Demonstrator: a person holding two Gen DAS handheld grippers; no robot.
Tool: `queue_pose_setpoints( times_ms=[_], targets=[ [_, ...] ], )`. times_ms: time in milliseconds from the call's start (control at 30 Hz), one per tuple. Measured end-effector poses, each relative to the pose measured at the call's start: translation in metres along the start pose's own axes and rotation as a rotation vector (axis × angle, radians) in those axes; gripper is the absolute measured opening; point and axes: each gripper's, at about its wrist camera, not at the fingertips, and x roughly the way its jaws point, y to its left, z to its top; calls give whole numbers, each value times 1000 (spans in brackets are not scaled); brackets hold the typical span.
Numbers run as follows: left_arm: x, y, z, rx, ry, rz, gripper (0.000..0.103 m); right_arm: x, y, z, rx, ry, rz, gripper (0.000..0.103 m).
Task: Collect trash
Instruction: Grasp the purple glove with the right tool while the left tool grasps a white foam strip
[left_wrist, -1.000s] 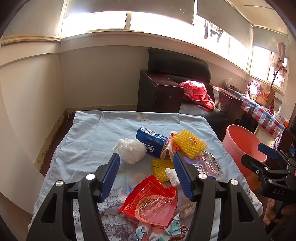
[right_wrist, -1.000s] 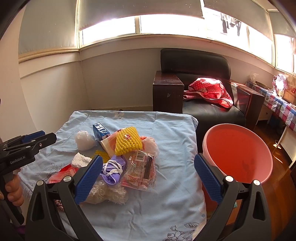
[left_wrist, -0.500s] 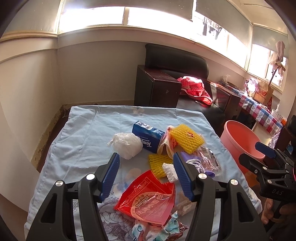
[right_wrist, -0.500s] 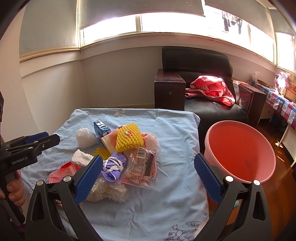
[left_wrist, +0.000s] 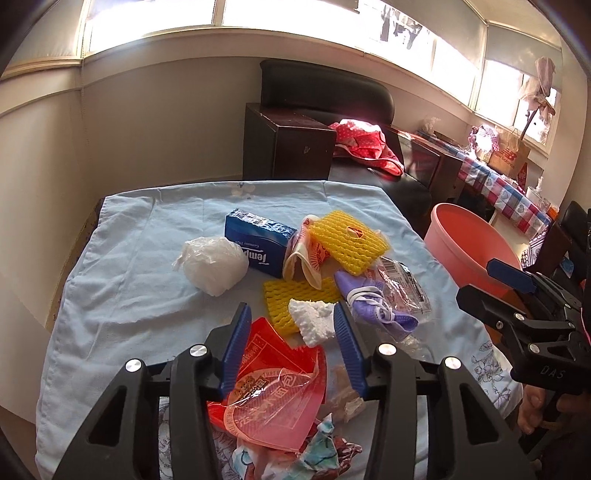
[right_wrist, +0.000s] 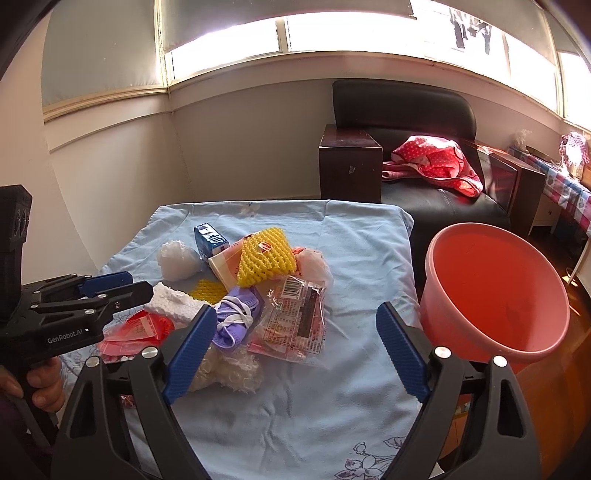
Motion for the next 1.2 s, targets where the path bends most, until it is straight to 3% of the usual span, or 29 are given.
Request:
queue_pose_setpoints(
  times_ms=[200,300,467,600,733,800,967,1033,1200],
  targets=[
    [19,-7,1,8,44,-19,36,5,2,-4,-3,16,40,88],
    [28,-10,1,22,67,-26,24,8,2,-4,-6,25,62,87],
    [28,-10,1,21,58,-45,17,15,1,-7,7,53,91,83],
    [21,-5,4,-1,43,-49,16,21,0,-8,42,90,136,74],
    [19,-4,5,-3,43,-53,16,24,21,-7,-22,97,190,72],
    [20,-4,5,-5,46,-56,16,28,34,-6,-64,115,205,61],
    [16,-4,5,-2,39,-67,16,49,50,-7,-114,165,179,53],
    [15,-4,4,-1,35,-68,16,58,48,-9,-97,198,185,40],
    [11,-1,4,-10,30,-70,16,60,42,-9,-59,209,202,36]
  ],
)
